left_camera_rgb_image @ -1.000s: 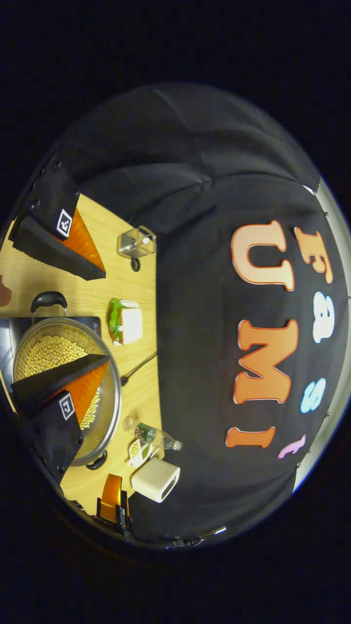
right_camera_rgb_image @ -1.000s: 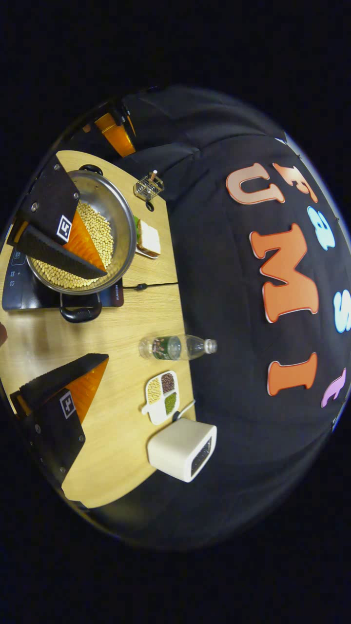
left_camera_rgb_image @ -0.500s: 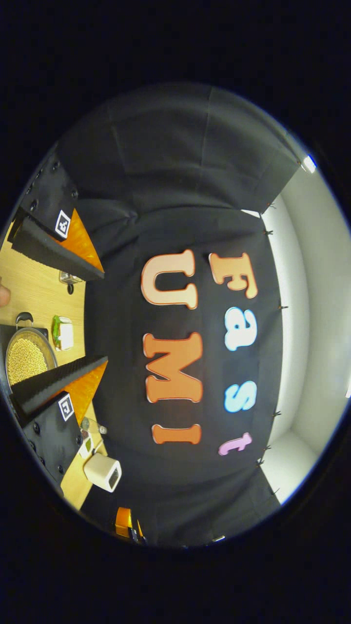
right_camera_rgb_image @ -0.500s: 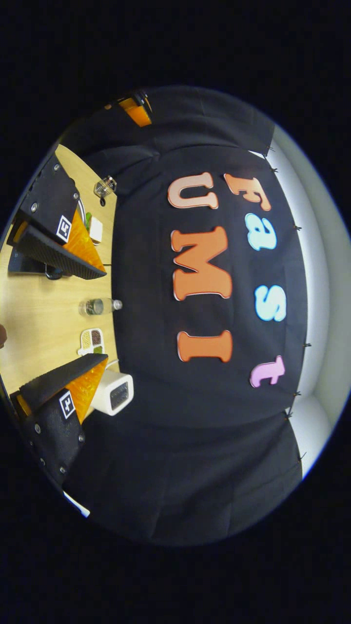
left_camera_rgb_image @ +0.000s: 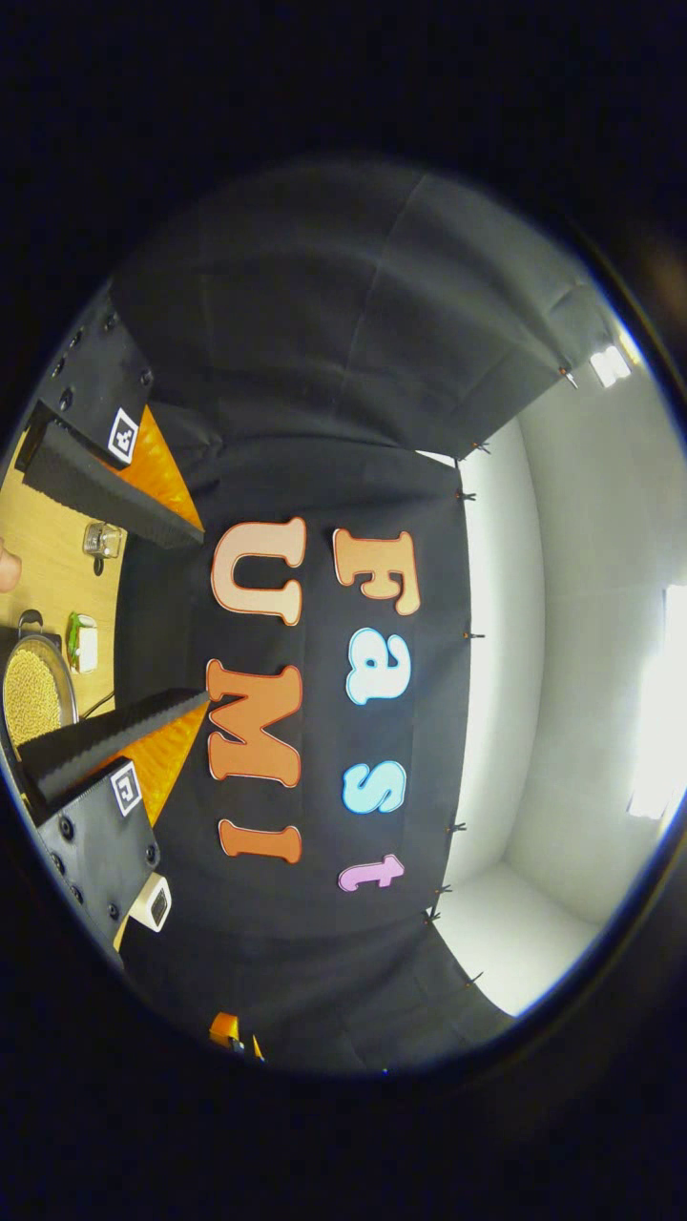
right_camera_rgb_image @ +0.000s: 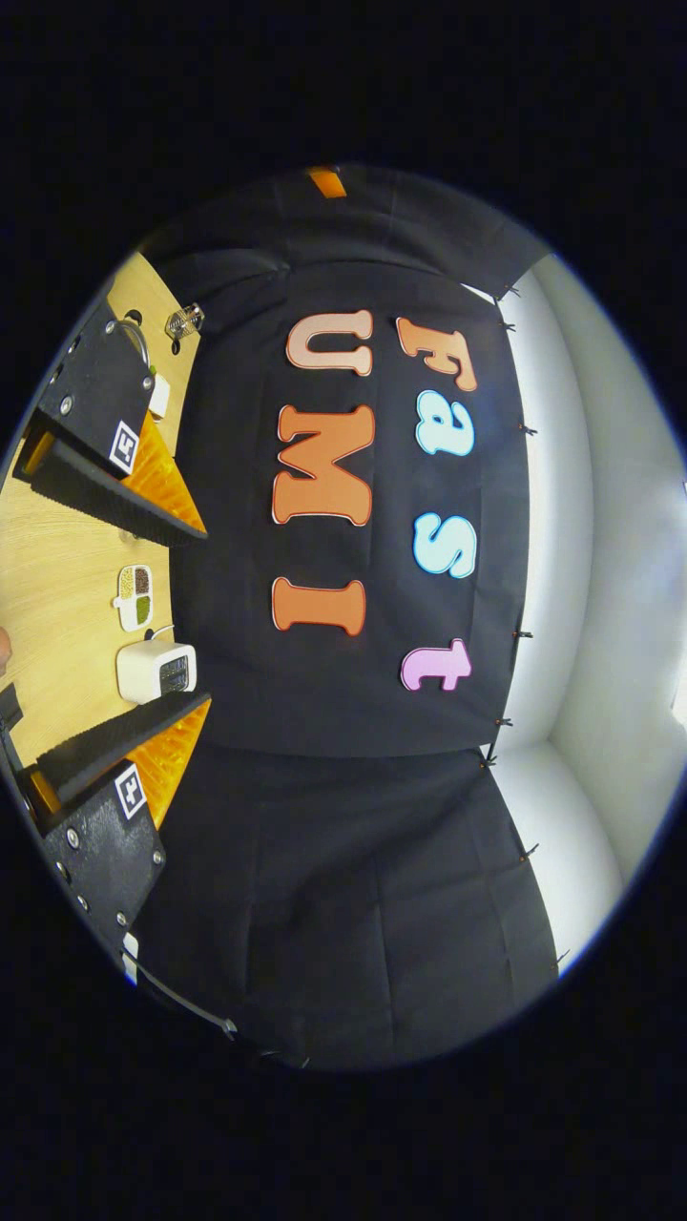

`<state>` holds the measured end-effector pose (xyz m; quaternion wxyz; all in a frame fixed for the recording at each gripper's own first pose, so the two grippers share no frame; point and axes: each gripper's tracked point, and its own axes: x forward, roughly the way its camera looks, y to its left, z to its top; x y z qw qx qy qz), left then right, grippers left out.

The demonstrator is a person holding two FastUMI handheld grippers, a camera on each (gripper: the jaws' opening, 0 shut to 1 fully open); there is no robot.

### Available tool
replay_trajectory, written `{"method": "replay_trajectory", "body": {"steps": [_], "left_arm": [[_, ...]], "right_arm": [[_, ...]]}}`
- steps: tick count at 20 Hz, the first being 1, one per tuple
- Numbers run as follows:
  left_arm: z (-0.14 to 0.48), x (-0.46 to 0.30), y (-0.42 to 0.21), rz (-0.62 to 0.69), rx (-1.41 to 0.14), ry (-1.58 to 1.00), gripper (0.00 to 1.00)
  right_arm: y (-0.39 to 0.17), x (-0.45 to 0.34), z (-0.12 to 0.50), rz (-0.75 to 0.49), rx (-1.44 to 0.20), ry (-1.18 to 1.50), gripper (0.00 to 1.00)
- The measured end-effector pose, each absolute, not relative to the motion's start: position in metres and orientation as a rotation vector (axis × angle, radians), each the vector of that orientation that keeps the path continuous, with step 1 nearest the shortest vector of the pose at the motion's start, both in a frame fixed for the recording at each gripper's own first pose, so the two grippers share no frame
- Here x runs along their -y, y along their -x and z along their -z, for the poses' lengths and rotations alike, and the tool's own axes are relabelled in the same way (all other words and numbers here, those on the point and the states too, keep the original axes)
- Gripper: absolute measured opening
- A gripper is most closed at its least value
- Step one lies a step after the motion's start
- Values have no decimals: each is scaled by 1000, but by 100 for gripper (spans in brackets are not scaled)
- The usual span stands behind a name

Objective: First push the handle of the pot to place it horizontally, then grasp the pot with both hands and set it on the induction cooktop.

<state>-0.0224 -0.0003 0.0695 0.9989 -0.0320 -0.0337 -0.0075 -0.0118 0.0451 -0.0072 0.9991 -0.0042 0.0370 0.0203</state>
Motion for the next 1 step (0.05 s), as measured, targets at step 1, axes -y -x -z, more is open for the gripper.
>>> {"method": "replay_trajectory", "body": {"steps": [1], "left_arm": [[-68, -4, 23, 5, 65, 72, 99]], "right_arm": [[14, -46, 8, -44, -75, 0, 95]]}}
